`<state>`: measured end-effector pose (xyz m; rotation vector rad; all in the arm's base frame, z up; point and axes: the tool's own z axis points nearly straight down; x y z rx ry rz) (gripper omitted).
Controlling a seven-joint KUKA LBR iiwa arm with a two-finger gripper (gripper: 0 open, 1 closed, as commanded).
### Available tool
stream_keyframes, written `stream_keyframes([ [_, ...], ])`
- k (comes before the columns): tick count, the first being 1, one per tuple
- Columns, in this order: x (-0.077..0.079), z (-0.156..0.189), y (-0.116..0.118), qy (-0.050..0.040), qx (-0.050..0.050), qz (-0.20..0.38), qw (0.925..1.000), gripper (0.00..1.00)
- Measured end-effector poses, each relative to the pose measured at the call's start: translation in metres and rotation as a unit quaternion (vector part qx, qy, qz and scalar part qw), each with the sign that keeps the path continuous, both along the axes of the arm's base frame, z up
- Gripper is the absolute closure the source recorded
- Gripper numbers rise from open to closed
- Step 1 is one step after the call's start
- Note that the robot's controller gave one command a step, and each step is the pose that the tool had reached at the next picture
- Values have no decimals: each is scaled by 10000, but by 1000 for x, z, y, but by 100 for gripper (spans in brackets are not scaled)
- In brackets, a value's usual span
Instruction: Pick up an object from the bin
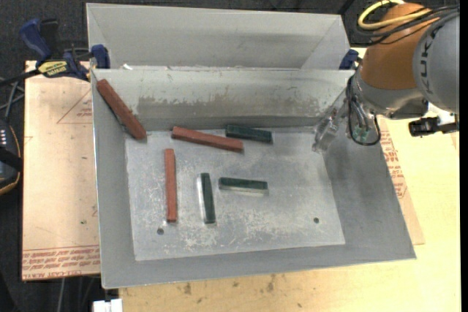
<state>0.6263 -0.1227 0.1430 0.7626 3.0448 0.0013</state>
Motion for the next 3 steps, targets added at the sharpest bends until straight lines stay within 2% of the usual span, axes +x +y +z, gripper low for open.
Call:
stream_keyframes([
  [1,-1,-3,-4,6,-4,28,10000,100],
  [2,-39,-61,20,12,2,877,9961,0],
  [3,-39,-61,20,8,-1,881,9961,0],
])
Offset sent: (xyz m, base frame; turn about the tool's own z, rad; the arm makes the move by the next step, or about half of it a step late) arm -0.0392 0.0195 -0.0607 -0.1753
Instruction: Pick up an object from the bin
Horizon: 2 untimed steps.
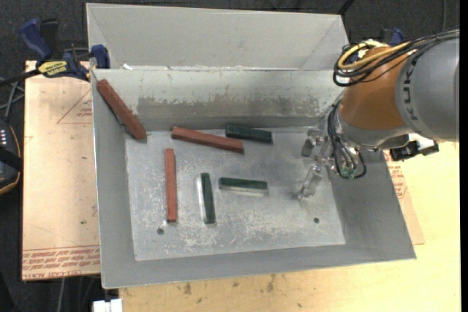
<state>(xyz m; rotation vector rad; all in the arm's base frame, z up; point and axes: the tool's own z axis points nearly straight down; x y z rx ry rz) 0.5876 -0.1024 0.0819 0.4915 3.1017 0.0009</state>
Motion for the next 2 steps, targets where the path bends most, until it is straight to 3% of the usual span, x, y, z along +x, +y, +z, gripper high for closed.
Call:
stream_keyframes([
  [1,-13,8,17,9,-7,535,9986,0],
  [2,-10,-9,108,-5,9,717,9974,100],
])
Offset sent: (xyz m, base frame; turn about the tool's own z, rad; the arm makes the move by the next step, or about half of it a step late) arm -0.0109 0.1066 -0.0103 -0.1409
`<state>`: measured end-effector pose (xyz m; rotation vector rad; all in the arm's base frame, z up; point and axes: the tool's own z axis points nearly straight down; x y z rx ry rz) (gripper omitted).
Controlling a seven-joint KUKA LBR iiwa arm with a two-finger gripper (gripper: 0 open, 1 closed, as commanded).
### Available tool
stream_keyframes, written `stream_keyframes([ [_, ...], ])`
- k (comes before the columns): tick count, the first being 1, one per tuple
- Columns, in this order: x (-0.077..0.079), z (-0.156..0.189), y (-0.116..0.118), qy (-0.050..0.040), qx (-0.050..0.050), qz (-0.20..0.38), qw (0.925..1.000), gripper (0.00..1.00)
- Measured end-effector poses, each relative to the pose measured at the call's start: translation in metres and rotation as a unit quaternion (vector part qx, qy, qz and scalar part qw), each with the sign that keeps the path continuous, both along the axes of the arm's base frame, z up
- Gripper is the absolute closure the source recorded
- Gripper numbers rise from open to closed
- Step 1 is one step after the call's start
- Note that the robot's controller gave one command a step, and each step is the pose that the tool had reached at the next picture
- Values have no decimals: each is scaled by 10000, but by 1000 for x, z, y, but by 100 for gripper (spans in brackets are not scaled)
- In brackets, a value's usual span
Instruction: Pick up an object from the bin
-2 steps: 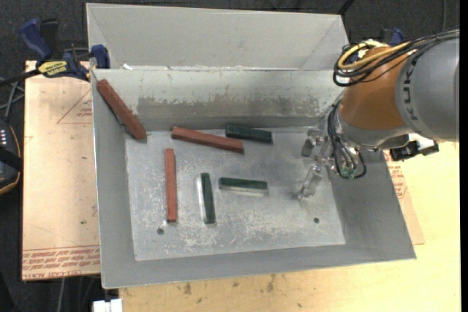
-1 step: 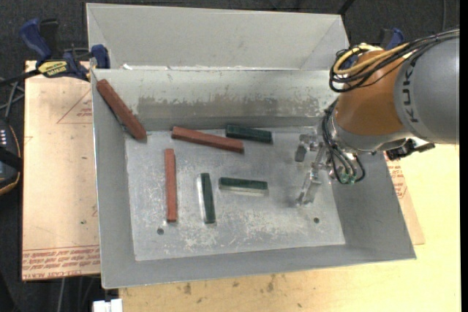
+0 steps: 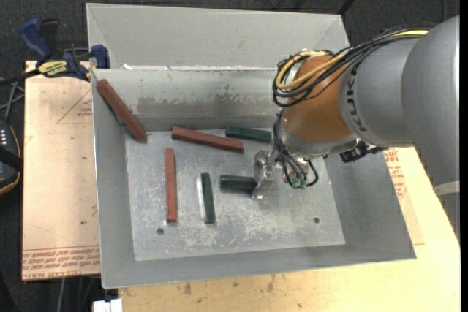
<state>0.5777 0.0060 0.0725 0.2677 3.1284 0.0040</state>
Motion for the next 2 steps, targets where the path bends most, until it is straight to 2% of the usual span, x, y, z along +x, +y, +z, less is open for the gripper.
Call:
stream_keyframes([
  [1,0,0,0,0,0,1,10000,100],
  [2,5,179,2,-48,-9,85,10000,100],
])
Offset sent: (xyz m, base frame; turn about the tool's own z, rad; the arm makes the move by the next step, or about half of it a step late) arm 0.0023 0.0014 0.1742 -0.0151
